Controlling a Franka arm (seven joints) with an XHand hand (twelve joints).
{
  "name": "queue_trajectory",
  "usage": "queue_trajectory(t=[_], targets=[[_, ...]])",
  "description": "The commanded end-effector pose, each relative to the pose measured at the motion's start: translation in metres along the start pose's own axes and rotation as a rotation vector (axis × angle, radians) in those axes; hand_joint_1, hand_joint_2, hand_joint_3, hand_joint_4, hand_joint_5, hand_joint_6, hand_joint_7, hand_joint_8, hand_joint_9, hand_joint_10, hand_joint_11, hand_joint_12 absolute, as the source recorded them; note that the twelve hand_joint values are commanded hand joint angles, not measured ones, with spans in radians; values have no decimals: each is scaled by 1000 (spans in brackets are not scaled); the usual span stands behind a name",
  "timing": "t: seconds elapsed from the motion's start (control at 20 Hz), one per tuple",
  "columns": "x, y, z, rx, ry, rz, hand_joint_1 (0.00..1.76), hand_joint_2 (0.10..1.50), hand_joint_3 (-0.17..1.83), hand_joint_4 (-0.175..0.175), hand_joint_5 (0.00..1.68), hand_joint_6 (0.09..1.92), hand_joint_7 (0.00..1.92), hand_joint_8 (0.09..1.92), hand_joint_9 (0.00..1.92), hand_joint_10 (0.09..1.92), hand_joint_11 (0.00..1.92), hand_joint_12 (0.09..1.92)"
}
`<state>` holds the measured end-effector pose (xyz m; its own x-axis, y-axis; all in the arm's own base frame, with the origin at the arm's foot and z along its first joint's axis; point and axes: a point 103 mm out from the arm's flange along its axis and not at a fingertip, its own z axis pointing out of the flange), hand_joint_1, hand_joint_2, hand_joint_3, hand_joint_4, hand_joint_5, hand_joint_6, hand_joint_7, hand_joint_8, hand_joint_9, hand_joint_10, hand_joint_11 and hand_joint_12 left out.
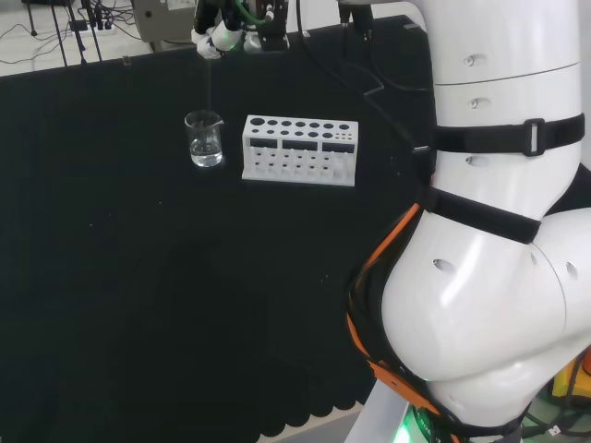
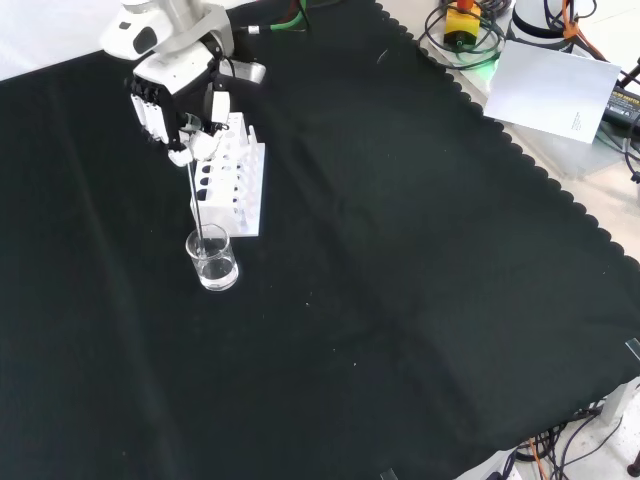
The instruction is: Stir in the beaker to the left of the white test tube rack with the glass rod.
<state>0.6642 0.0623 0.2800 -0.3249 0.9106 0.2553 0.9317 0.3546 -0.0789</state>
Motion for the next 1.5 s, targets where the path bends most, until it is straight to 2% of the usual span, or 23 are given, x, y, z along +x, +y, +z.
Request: queue_trajectory(t=[0.05, 0.25, 0.4, 0.9, 1.1, 1.25, 1.5], targets=[[-4, -14, -10, 10, -19, 30, 1316, 763, 492, -175, 1326, 171, 1244, 962, 1847, 513, 1359, 1009], [2, -21, -15, 8, -24, 32, 1316, 763, 492, -175, 1328, 168, 1244, 962, 1847, 512, 1359, 1009], [12, -23, -11, 14, -20, 16, 1316, 763, 492, -175, 1329, 166, 1245, 961, 1848, 512, 1358, 1009], [41, -2, 8, 38, 2, -33, 1316, 764, 490, -175, 1331, 160, 1245, 959, 1848, 512, 1358, 1008], [37, 0, 9, 34, 4, -24, 1316, 765, 488, -175, 1332, 157, 1245, 959, 1848, 511, 1358, 1007], [24, 8, 10, 49, 17, -17, 1316, 765, 486, -175, 1332, 156, 1245, 959, 1848, 511, 1358, 1006], [0, 5, 7, 26, 20, 3, 1316, 767, 484, -175, 1333, 153, 1245, 958, 1848, 511, 1357, 1005]])
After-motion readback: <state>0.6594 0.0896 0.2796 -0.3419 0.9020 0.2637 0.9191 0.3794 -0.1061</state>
